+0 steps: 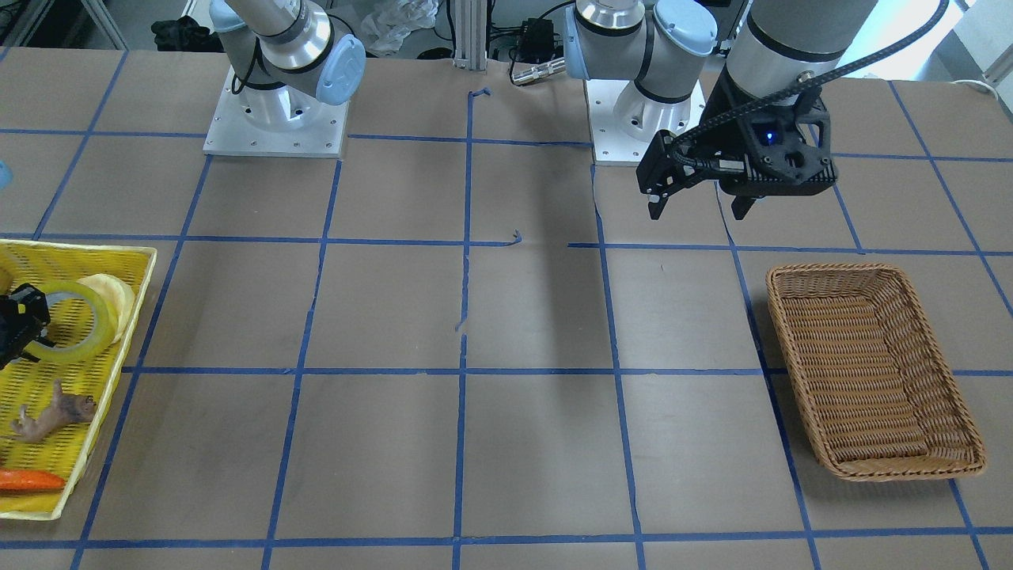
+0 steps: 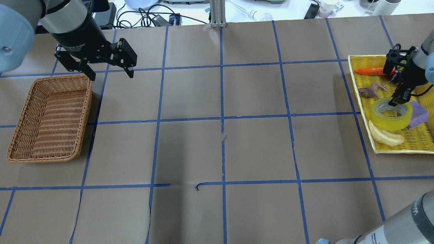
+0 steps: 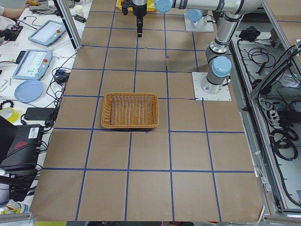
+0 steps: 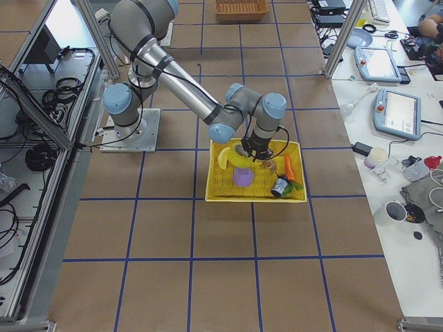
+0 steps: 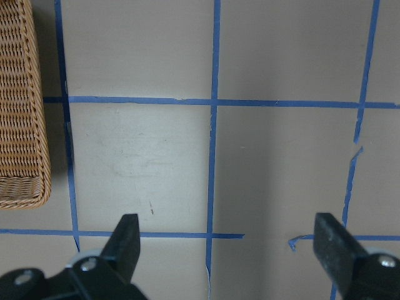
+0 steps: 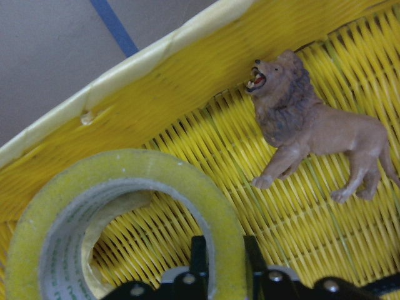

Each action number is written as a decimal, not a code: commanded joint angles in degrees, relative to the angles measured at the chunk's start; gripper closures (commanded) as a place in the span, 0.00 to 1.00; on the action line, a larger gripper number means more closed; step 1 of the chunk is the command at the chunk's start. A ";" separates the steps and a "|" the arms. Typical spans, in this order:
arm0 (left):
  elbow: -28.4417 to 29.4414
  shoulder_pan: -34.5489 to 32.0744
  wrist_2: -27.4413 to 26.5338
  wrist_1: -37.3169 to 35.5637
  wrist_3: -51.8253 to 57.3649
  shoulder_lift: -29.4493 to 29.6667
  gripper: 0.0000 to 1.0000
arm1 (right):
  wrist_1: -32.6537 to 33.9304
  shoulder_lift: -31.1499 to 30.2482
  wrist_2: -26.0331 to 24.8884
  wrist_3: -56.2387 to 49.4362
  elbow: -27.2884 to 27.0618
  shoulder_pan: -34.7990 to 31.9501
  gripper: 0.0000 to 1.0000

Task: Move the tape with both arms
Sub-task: 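Grasp the yellow tape roll with the right gripper and lift it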

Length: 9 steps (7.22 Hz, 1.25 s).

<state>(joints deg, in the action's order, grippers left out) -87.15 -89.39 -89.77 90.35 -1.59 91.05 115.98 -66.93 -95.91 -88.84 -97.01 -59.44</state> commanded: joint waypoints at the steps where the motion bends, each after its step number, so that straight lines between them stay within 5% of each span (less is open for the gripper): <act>1: 0.23 0.09 0.03 0.00 0.00 0.00 0.00 | -3.46 -3.80 0.71 1.55 1.81 -0.06 1.00; 2: 0.14 0.09 0.03 0.00 0.00 0.00 0.00 | -3.75 -6.26 0.90 5.57 2.87 -0.75 1.00; 4: -0.03 0.18 -0.06 0.00 0.18 0.00 0.00 | -3.57 -8.13 11.21 18.27 3.23 -5.73 1.00; 9: -0.12 0.44 -0.06 0.00 0.62 0.00 0.00 | 7.84 -4.02 12.94 78.20 3.15 -36.82 1.00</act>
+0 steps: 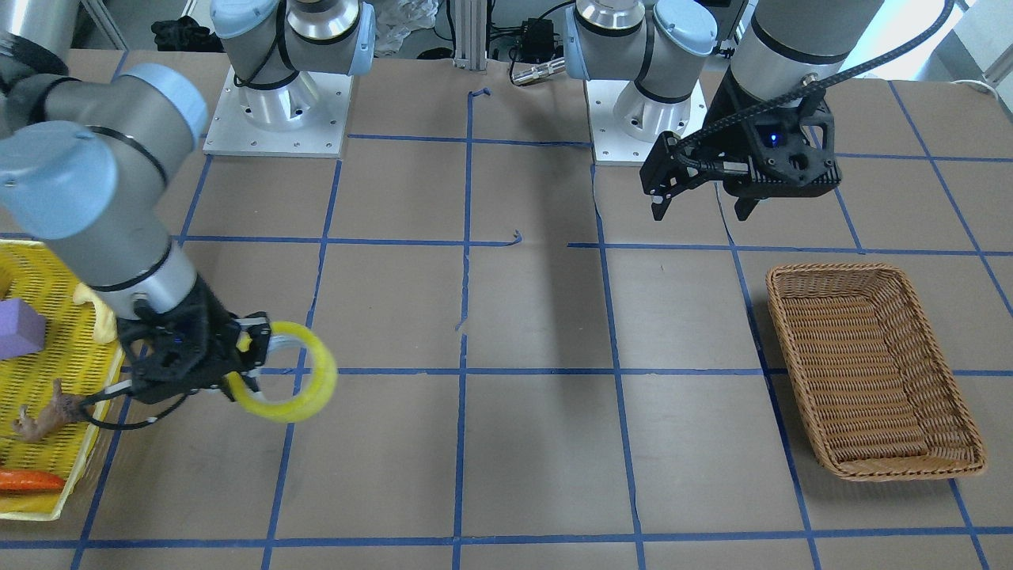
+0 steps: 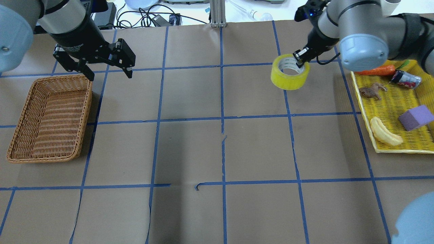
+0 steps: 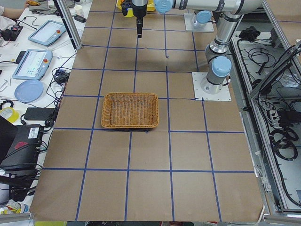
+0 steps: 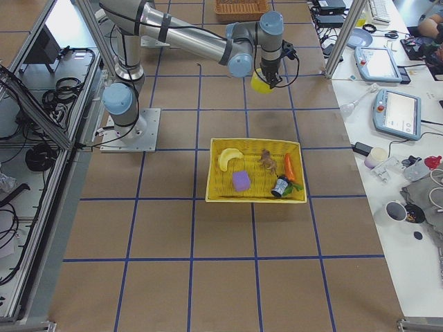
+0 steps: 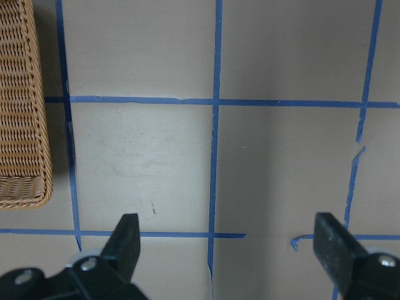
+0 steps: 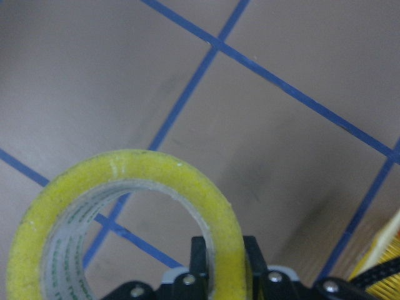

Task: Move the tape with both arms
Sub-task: 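Carry the tape roll with the right gripper to the table center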

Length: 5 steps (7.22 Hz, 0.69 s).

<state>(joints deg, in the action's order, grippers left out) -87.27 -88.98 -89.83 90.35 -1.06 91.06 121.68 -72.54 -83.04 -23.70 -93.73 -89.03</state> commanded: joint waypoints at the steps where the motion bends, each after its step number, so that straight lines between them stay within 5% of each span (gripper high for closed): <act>1: -0.09 0.03 -0.09 0.00 0.09 0.00 0.00 | 9.20 4.83 0.08 18.72 -0.05 -10.25 1.00; 5: 0.43 0.12 0.00 -0.09 0.09 0.09 0.00 | 11.92 5.93 -2.82 23.61 -8.37 -19.41 1.00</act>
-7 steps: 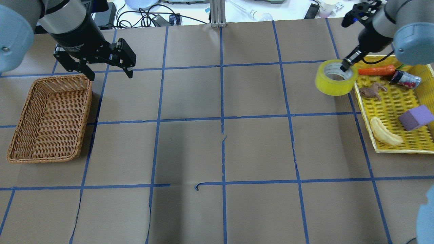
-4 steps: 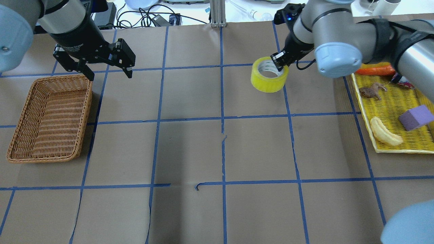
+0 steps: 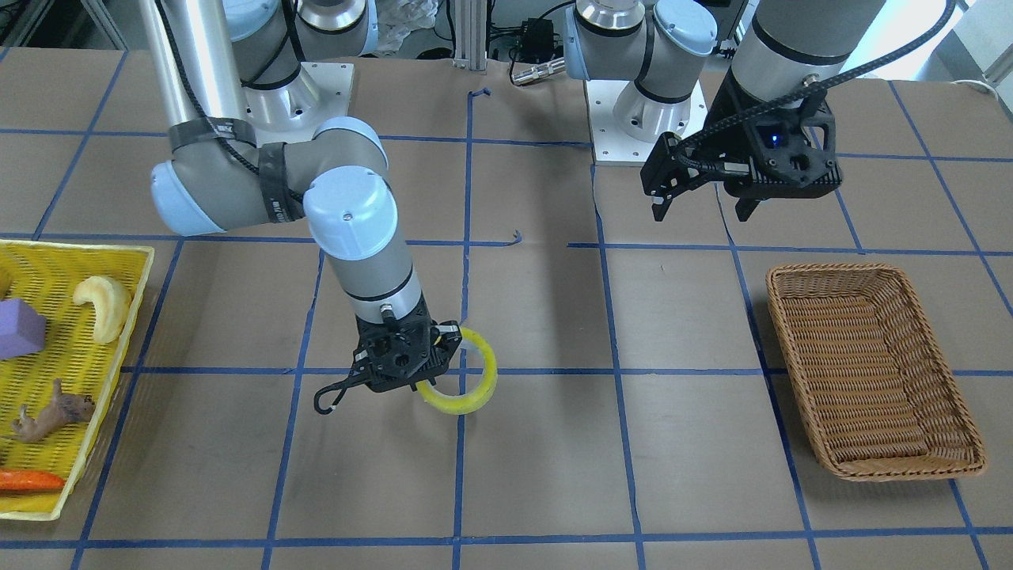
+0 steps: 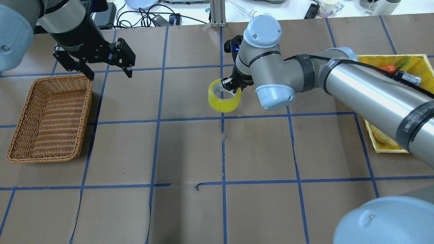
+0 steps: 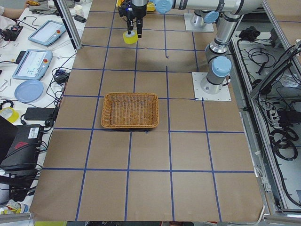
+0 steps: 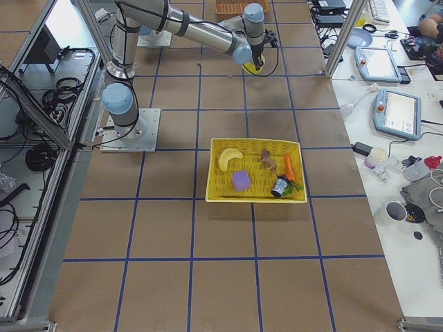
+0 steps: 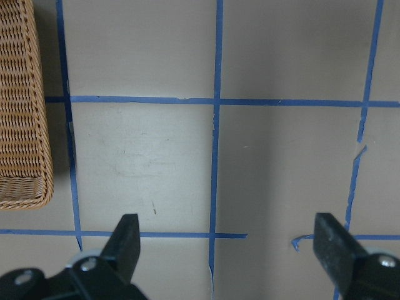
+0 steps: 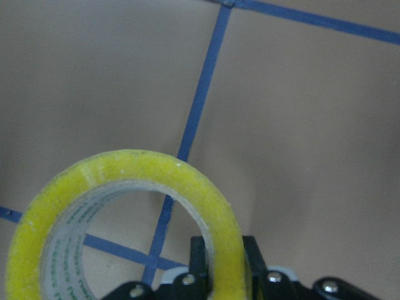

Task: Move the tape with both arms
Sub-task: 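Carry the tape roll with the right gripper to the table center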

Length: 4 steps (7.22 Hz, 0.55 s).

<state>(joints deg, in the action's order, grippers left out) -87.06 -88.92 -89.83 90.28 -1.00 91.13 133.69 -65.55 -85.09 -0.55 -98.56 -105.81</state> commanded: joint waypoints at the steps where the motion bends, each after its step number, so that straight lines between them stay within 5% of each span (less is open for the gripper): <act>1: -0.22 -0.02 0.00 -0.01 -0.14 0.10 0.00 | -0.01 -3.77 -1.47 0.38 -7.40 -4.22 1.00; 4: -0.22 -0.02 0.01 -0.36 -0.14 0.02 0.00 | 3.13 -10.82 -1.13 0.38 -19.45 -5.11 1.00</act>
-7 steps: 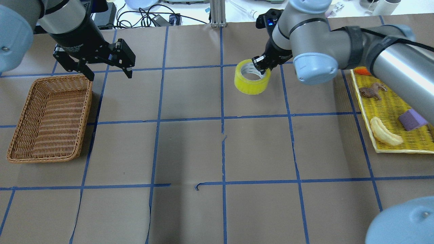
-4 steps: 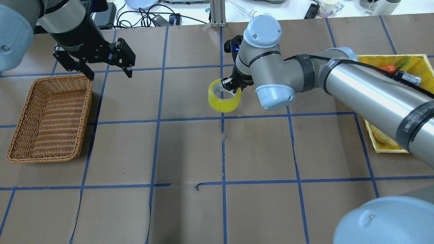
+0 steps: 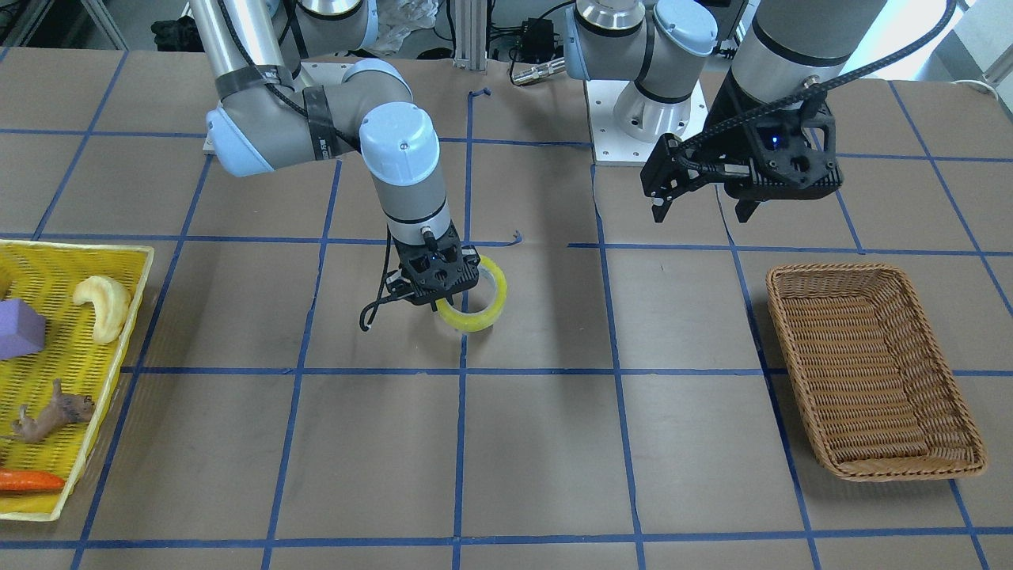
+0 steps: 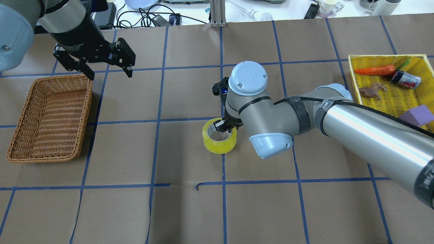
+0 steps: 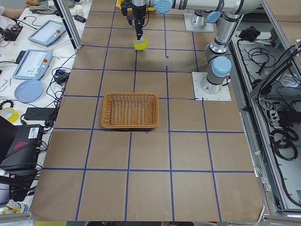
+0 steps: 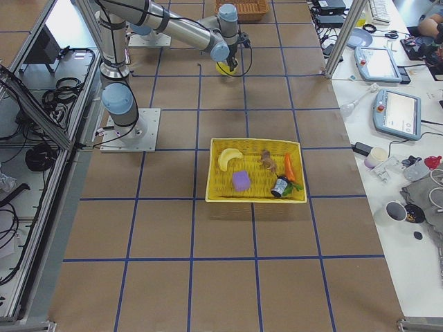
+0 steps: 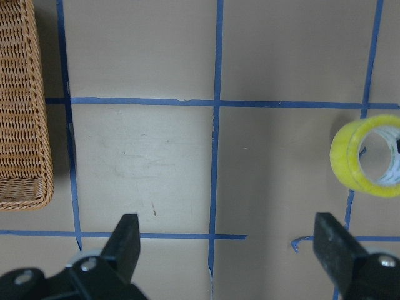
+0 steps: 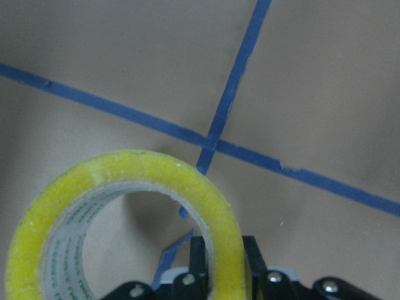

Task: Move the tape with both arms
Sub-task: 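Carry the tape roll with the right gripper to the table center, then open the right gripper, release the tape, and raise the arm away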

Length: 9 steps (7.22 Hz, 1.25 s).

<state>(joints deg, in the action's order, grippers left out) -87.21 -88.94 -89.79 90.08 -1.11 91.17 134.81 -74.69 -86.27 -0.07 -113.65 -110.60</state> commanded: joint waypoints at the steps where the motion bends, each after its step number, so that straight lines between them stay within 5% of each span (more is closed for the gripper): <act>1: 0.28 0.00 -0.03 -0.16 0.15 -0.12 0.00 | 5.26 -1.43 0.13 0.16 -4.30 -0.32 1.00; 2: -0.15 0.00 -0.03 -0.16 0.06 -0.12 0.00 | 5.12 -1.17 0.05 0.68 -4.82 -0.32 0.68; 3: -0.06 0.00 0.05 -0.77 0.06 0.06 0.00 | 6.07 -1.25 0.13 1.73 -4.65 -0.32 0.01; 6: -0.06 0.00 0.05 -0.95 0.06 0.41 0.00 | 2.24 -1.87 -0.13 2.53 2.25 1.78 0.00; 9: -0.06 -0.09 0.23 -3.39 -0.38 1.11 0.00 | -33.49 -2.66 -0.39 2.80 26.89 10.37 0.00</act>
<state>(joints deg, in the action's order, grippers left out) -87.31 -88.97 -89.69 88.46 -1.22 91.76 117.65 -77.13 -86.62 2.69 -97.94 -103.86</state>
